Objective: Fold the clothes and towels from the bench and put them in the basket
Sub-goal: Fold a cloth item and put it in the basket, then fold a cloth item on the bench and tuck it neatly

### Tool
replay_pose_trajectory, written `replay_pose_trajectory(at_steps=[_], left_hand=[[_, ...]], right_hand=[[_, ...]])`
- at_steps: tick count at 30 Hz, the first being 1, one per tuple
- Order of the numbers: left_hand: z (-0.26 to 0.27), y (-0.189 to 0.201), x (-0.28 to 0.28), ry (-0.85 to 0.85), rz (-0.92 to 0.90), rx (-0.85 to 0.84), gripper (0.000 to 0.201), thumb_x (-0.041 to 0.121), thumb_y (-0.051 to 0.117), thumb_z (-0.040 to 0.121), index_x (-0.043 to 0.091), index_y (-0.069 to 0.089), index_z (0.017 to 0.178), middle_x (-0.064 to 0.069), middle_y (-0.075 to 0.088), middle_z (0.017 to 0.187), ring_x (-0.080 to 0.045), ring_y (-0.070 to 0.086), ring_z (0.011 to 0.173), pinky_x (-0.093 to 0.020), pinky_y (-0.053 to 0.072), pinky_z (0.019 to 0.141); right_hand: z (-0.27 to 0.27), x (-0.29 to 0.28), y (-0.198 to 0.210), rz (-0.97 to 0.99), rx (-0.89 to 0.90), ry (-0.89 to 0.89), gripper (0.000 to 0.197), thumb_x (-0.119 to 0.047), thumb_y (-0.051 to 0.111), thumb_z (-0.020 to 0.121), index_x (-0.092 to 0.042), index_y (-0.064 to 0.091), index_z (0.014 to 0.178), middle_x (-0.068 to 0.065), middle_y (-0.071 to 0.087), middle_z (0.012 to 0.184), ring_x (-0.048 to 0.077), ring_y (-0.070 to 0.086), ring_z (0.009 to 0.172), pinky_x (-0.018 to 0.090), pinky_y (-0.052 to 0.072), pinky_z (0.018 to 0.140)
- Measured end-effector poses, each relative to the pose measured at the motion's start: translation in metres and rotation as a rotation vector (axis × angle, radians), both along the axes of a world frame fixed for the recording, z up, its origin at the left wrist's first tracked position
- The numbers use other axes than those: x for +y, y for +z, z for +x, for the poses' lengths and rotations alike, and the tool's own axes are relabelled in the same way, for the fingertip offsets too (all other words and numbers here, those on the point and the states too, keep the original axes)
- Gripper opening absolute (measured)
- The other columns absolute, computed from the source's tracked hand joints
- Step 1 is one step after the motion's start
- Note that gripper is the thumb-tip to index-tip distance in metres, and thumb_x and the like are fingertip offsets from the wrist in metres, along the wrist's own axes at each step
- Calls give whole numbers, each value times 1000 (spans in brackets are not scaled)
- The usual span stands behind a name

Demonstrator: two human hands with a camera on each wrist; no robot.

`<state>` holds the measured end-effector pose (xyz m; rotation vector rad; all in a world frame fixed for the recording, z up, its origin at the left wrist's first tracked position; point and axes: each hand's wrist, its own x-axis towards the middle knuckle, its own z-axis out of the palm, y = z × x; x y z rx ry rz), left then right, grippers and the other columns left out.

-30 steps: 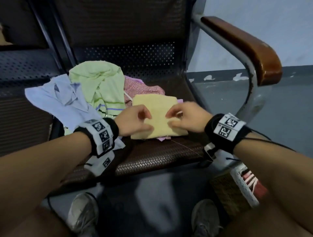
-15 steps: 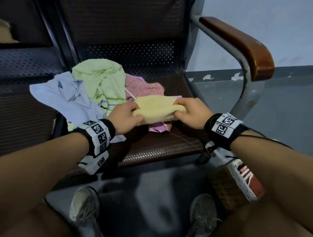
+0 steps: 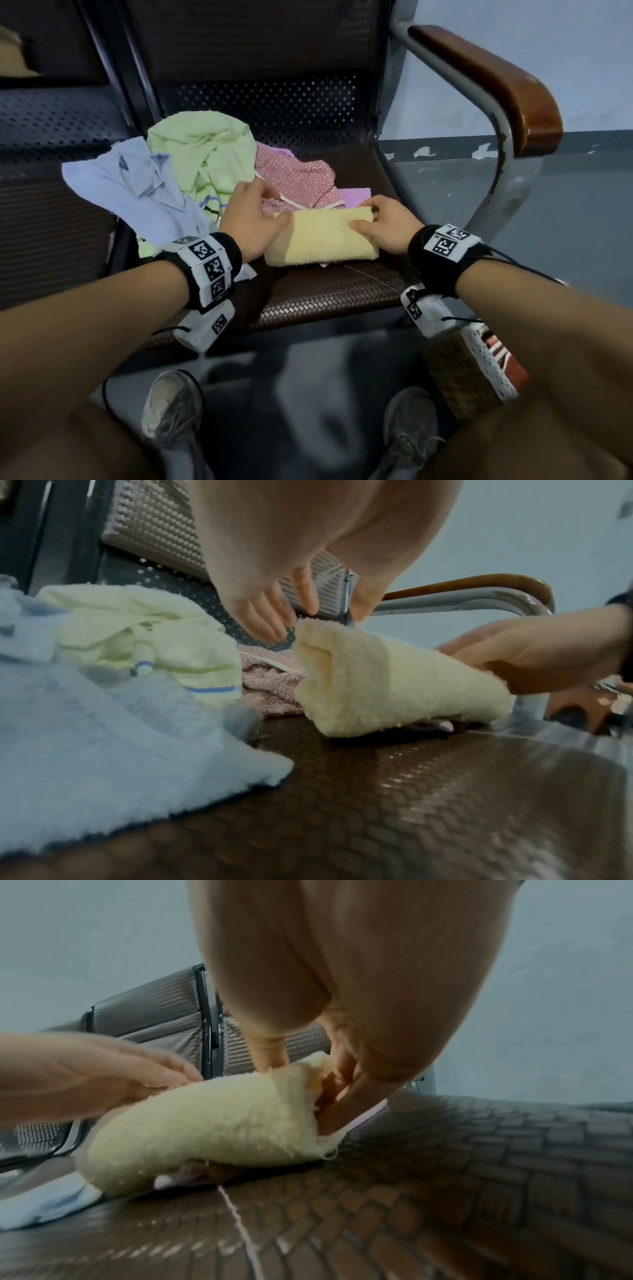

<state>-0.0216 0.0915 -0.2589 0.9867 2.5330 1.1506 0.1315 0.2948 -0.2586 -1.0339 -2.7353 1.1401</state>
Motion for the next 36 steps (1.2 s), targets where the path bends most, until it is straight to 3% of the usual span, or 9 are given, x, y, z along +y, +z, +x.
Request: replay_pose_trajectory(at_steps=[2, 7, 13, 15, 20, 23, 26, 32, 36], left_hand=[[1, -1, -1, -172, -54, 17, 36, 32, 77, 78, 24, 57, 107, 2, 57, 112, -16, 56, 101, -31, 46, 89], [10, -20, -11, -393, -310, -28, 87, 15, 85, 66, 24, 42, 141, -4, 53, 130, -22, 52, 115, -33, 43, 98], [2, -7, -4, -174, -168, -2, 42, 25, 75, 77, 26, 53, 113, 6, 63, 92, -20, 60, 86, -25, 38, 61], [6, 5, 1, -160, -33, -74, 27, 26, 73, 79, 25, 58, 102, 7, 65, 87, -20, 61, 84, -27, 46, 65], [24, 38, 15, -153, 175, -157, 34, 50, 73, 80, 26, 68, 104, 2, 72, 95, -20, 68, 90, -47, 55, 86], [40, 62, 30, -76, 401, -326, 62, 68, 79, 62, 31, 61, 108, 2, 70, 106, -17, 69, 98, -43, 58, 87], [64, 78, 50, -190, 533, -585, 92, 61, 88, 56, 21, 51, 130, 0, 68, 122, -15, 67, 111, -38, 55, 95], [156, 86, 116, -449, 507, -835, 36, 13, 65, 90, 12, 62, 126, -1, 74, 113, -18, 71, 106, -27, 57, 84], [235, 75, 171, -554, 316, -847, 31, 12, 61, 94, 11, 63, 125, -5, 73, 116, -20, 71, 104, -32, 57, 90]], right_hand=[[-3, -1, 0, 61, -16, -5, 46, -34, 70, 91, -9, 58, 128, 11, 64, 125, 27, 61, 114, 42, 48, 101], [-8, -3, -1, 165, -68, -20, 46, -33, 69, 90, -13, 57, 129, 9, 62, 127, 26, 59, 116, 31, 45, 96], [-12, -30, 18, 412, 145, 414, 48, -35, 67, 81, -22, 58, 127, 5, 56, 129, 25, 44, 124, 41, 40, 104], [-12, -40, 19, 327, 120, 479, 61, -43, 75, 77, -20, 54, 129, 3, 62, 122, 23, 53, 115, 39, 43, 97], [-3, -32, 36, 262, 141, 301, 32, -32, 68, 86, -23, 54, 113, -1, 68, 107, 26, 64, 102, 33, 46, 78], [14, -23, 62, 62, 293, 186, 26, -28, 66, 91, -21, 59, 115, -3, 69, 109, 19, 65, 102, 41, 52, 90], [42, -15, 87, -208, 426, 69, 32, -24, 64, 94, -17, 61, 126, 1, 72, 117, 19, 69, 107, 47, 54, 98], [136, 19, 111, -462, 613, -192, 37, -31, 62, 92, -15, 63, 126, 2, 75, 111, 21, 73, 101, 36, 60, 80], [228, 44, 89, -433, 651, -506, 34, -42, 63, 93, -19, 69, 117, 1, 77, 106, 21, 74, 96, 38, 59, 78]])
